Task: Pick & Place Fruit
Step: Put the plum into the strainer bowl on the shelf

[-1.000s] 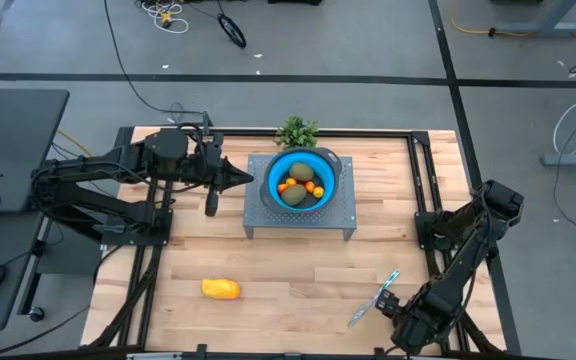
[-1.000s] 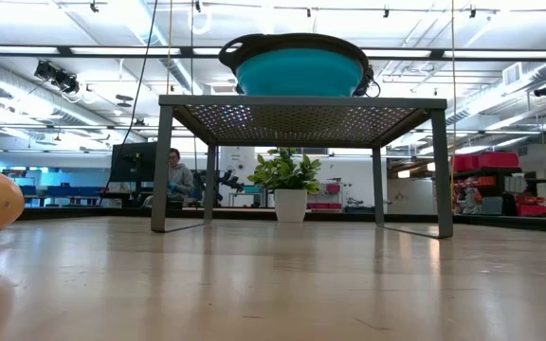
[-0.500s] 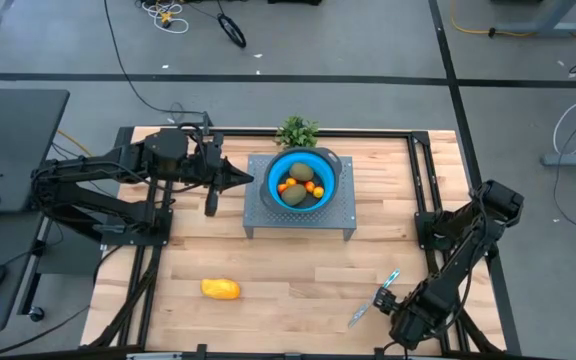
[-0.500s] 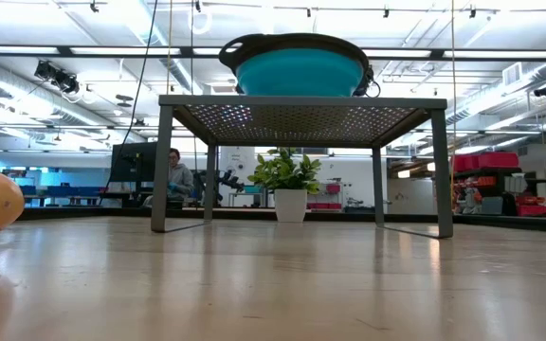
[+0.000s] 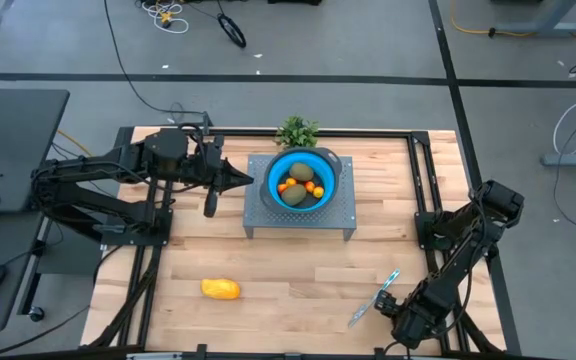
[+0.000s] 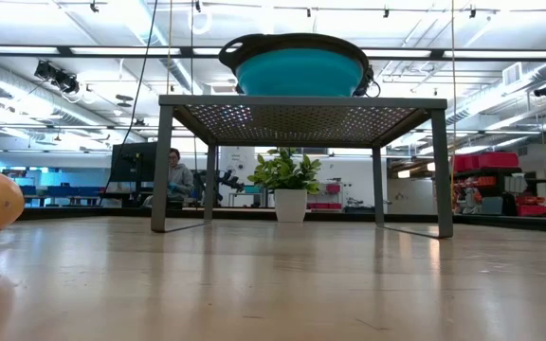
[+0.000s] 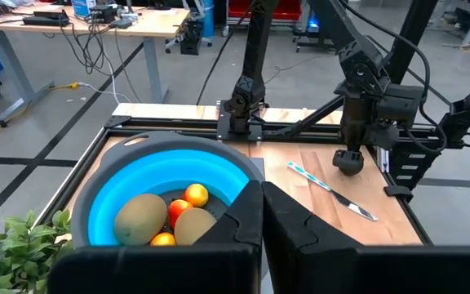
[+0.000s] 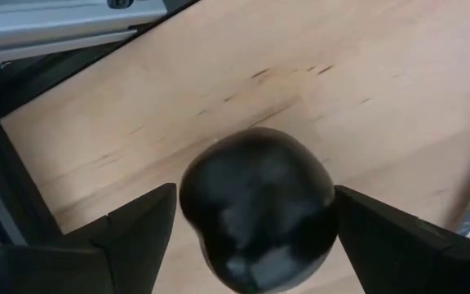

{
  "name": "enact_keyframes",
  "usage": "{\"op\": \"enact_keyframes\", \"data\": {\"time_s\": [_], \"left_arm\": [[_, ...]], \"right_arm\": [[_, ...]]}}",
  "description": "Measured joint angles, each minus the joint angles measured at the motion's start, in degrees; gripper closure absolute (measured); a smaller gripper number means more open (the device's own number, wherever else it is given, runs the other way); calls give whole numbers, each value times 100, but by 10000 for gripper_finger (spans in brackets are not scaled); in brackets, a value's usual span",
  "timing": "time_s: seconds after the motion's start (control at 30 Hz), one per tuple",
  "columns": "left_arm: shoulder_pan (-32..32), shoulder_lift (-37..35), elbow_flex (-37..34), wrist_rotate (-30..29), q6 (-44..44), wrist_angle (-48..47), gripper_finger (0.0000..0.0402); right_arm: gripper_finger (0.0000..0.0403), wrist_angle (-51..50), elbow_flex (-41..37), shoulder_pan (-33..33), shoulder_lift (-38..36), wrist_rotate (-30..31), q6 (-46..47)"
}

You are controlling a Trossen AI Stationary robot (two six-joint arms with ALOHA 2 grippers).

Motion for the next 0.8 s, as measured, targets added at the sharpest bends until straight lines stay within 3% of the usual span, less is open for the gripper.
{"op": "enact_keyframes", "data": {"time_s": [0.43,0.8], "left_arm": [[0,0,0,-13,31,0,398],[0,0,1,-11,37,0,398]], "right_arm": [[72,56,-4,0,0,-23,1],[102,141,-4,0,0,-46,65]]}}
